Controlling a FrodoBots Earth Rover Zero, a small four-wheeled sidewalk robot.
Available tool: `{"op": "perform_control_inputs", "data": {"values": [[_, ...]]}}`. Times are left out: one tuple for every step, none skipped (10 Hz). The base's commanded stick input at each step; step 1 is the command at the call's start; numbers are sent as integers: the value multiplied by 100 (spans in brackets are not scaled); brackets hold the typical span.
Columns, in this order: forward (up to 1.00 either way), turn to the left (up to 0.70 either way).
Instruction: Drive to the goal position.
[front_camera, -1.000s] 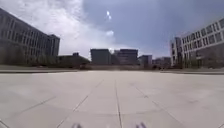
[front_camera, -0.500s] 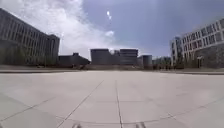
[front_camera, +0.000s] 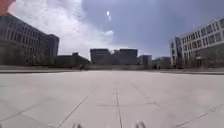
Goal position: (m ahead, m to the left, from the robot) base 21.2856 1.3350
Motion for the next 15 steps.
{"op": "perform_control_inputs", "data": {"values": [[45, 3], [45, 3], [45, 3], [45, 3], [45, 3], [45, 3], [45, 3], [45, 3], [45, 3], [45, 3], [45, 3], [45, 3], [45, 3], [45, 3], [45, 3]]}}
